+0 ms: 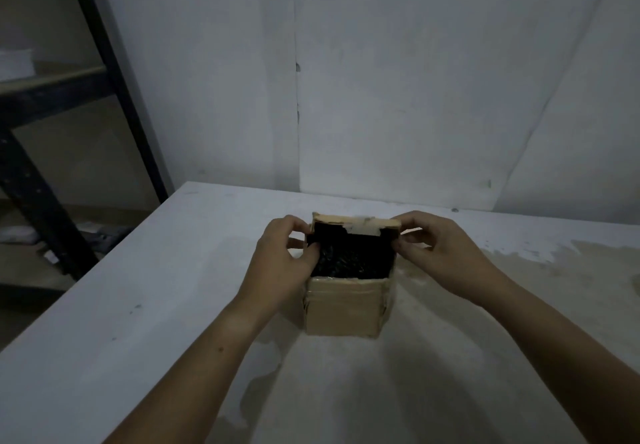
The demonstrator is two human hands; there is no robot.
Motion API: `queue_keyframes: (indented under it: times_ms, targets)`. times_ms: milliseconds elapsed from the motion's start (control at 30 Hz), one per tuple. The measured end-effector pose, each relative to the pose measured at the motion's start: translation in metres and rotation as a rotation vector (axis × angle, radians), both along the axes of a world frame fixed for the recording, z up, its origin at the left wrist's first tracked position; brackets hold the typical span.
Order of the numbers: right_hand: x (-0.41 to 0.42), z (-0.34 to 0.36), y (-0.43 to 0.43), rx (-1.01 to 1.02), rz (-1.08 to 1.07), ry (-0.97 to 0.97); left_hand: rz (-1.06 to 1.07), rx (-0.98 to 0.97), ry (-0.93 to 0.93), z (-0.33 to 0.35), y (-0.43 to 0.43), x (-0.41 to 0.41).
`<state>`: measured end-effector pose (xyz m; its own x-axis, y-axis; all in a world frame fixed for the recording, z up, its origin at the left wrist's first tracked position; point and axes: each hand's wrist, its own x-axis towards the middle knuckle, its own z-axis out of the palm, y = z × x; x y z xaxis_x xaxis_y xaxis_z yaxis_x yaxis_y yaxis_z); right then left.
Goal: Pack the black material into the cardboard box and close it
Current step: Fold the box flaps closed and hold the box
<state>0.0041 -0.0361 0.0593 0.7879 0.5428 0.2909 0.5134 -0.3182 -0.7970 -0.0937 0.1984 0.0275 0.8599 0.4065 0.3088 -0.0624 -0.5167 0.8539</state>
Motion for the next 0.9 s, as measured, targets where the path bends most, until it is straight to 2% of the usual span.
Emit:
queue_keyframes:
  times_ms: [200, 367, 467, 567, 767, 900]
  targets:
    - [-0.004, -0.001, -0.001, 0.038, 0.028, -0.124, -0.020, 0.048, -0.075, -0.005, 0.001, -0.001]
    - [-0.003, 0.002, -0.002, -0.098, 0.046, -0.180, -0.023, -0.004, -0.069, -0.004, 0.001, -0.001]
    - [-0.004, 0.000, -0.001, -0.170, 0.023, -0.243, -0.039, 0.046, -0.063, -0.001, -0.001, 0.000]
    - [-0.005, -0.002, -0.003, -0.176, 0.035, -0.258, -0.087, 0.048, -0.056, 0.001, 0.001, -0.003]
    - [-0.008, -0.008, -0.001, -0.119, 0.032, -0.275, -0.301, -0.098, 0.030, -0.008, 0.008, -0.024]
    - [-0.012, -0.013, -0.002, -0.125, 0.009, -0.271, -0.314, -0.022, -0.011, -0.018, 0.001, -0.035]
